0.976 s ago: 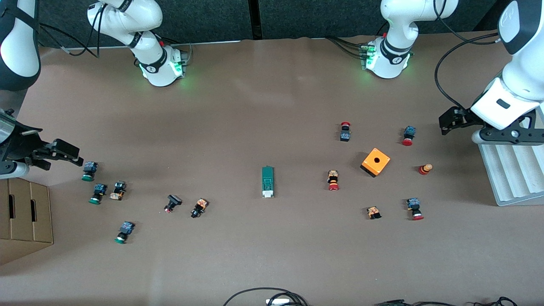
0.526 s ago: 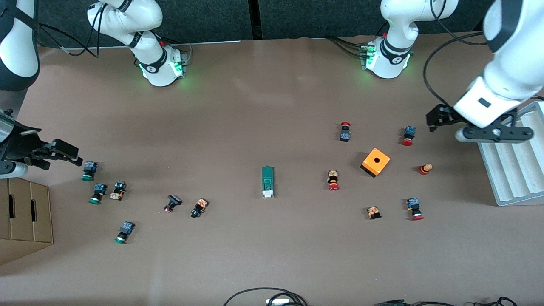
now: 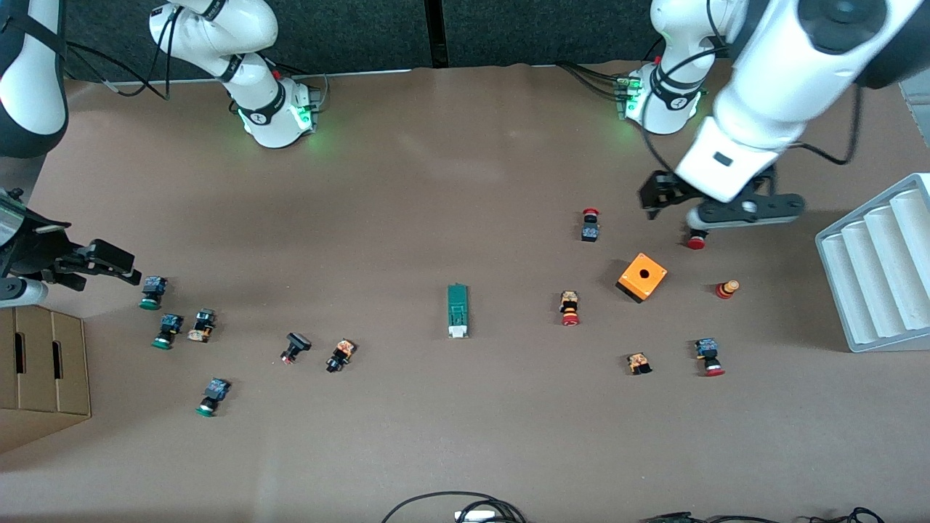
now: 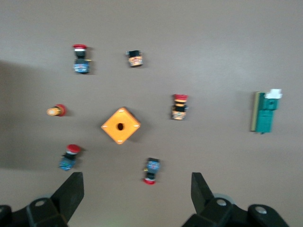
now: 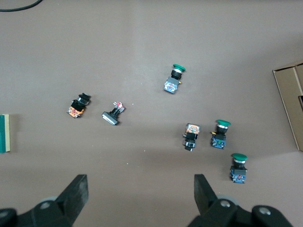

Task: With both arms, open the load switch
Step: 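Move the left gripper over the green load switch while the right gripper approaches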

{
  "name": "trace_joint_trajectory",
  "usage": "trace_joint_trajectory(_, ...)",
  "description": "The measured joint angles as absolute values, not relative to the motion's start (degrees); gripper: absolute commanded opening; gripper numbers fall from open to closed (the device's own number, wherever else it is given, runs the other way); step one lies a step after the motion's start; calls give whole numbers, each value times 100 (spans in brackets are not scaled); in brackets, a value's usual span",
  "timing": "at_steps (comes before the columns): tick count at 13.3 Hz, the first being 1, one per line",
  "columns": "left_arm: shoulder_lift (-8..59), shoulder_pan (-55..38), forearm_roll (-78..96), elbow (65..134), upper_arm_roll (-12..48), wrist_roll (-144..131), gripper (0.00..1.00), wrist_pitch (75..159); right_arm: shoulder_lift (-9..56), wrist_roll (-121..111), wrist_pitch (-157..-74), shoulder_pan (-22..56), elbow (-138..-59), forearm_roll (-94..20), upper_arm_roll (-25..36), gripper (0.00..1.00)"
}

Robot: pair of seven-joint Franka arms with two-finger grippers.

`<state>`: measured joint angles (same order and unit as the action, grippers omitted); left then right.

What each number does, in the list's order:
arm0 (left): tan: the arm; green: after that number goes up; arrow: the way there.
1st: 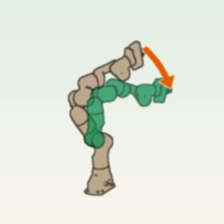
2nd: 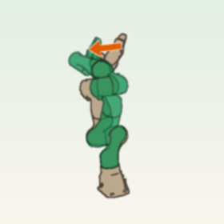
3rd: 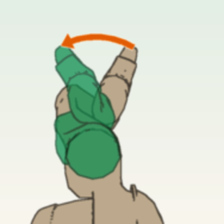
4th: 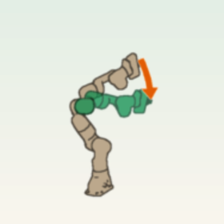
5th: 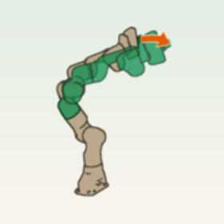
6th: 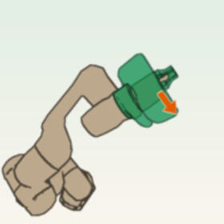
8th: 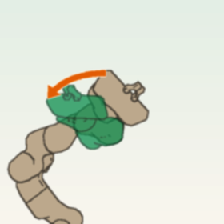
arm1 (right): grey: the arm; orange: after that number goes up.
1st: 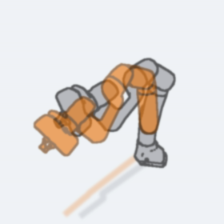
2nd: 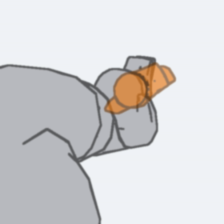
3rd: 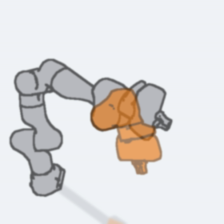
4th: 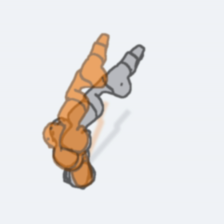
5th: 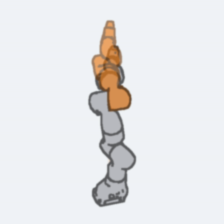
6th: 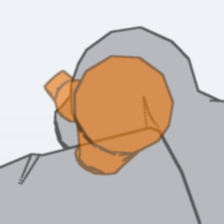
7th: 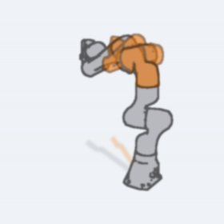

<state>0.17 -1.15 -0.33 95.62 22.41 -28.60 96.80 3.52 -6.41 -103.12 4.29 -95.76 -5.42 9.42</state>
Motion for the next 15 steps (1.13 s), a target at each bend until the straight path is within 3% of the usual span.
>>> trace_joint_trajectory(5, 635, -160, -38, 9578, 3314, -4430, 100, 10817, 423, -558, -10312, 432, -9576, -542, 936, 100)
trace_joint_trajectory(15, 1911, -1777, -2645, 9563, 3435, -7330, 99, 12097, 457, -549, -10310, 425, -9576, -542, 947, 100)
